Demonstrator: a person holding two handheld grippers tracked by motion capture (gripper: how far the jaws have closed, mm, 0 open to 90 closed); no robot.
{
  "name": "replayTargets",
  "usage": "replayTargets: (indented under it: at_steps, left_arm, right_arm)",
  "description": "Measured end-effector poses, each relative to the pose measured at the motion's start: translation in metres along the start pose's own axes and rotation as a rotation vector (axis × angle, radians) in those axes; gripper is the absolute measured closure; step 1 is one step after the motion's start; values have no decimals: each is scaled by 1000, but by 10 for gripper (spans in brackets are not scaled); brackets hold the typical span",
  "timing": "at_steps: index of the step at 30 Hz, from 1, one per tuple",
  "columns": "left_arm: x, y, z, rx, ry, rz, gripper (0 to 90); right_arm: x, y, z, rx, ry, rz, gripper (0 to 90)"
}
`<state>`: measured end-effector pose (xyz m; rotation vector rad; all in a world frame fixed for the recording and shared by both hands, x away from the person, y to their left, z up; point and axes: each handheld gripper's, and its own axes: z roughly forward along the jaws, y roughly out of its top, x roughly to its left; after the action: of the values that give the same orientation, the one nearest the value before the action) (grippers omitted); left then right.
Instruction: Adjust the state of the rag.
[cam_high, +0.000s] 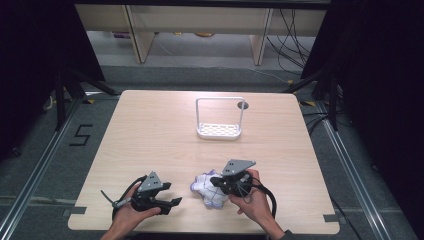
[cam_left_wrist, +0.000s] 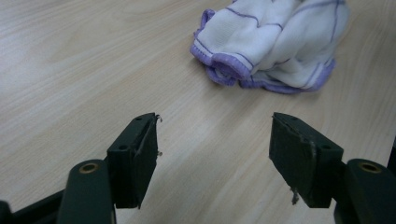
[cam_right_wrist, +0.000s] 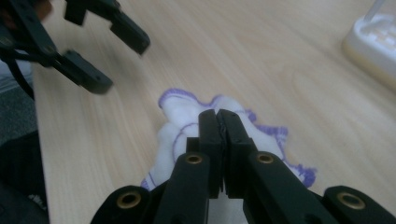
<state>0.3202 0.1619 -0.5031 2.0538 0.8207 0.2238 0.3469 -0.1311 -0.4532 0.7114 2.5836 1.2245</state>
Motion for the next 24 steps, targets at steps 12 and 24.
replayTargets:
  at_steps: [12, 24]
  left_arm:
    - [-2, 0, -1, -21, 1, -18, 322]
    - [-5, 2, 3, -5, -19, 17, 318]
  right_arm:
    - [-8, 38, -47, -160, -38, -12, 896]
    - [-73, -28, -25, 26, -137, 153, 896]
